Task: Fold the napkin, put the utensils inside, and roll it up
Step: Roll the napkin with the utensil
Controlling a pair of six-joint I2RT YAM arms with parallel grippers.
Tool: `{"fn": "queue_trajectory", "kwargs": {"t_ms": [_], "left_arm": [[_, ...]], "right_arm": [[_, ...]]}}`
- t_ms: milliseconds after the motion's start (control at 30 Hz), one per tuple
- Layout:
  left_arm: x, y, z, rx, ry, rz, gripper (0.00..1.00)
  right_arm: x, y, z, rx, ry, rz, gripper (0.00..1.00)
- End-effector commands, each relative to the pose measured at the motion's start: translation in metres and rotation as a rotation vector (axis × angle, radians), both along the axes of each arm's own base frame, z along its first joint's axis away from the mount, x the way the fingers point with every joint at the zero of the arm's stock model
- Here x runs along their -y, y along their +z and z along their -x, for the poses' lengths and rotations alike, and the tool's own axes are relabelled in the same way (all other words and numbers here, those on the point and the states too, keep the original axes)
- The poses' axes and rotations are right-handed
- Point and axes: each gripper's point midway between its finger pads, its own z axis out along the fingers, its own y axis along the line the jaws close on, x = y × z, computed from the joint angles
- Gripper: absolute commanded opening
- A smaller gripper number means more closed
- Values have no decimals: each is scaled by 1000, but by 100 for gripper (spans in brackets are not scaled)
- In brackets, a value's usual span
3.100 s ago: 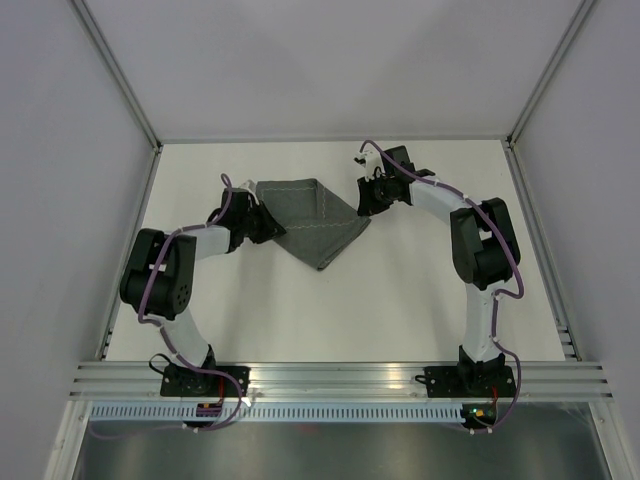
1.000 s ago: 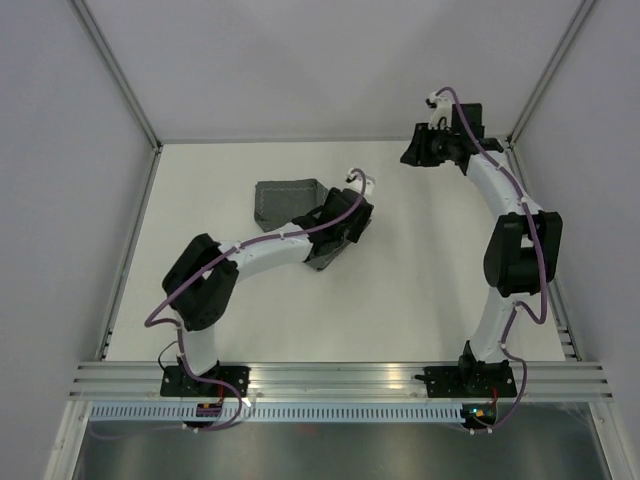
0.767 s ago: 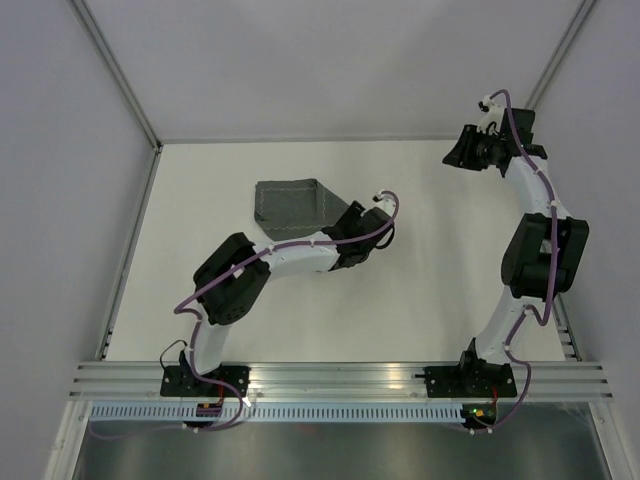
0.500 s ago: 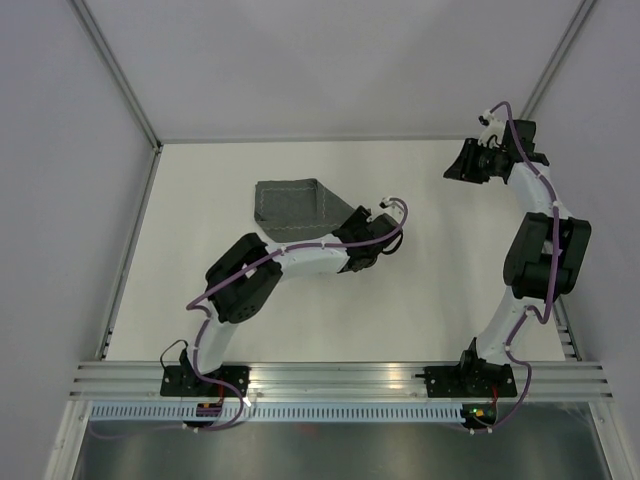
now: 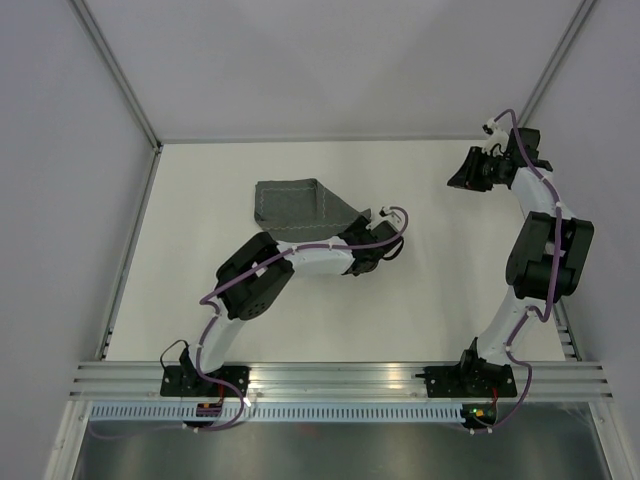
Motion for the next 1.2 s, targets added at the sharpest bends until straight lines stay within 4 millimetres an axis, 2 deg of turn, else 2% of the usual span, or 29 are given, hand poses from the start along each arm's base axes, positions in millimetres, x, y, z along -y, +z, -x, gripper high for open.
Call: {"fn": "queue_trajectory", "kwargs": {"t_ms": [0, 133, 567, 700, 1167], "left_arm": [[8, 3, -4, 6, -21, -18, 58], [9, -3, -3, -7, -27, -24, 50], [-17, -14, -10, -33, 18, -53, 49], [-16, -17, -10, -52, 4, -48, 47], [-17, -34, -4, -153, -40, -14, 31]], "right_arm": [[-4, 19, 2, 48, 17, -5, 32], [-4, 17, 4, 43, 16, -8, 30], [-7, 14, 6, 37, 18, -22, 27], [-7, 14, 7, 36, 18, -22, 26], [-9, 14, 9, 38, 37, -28, 24]]}}
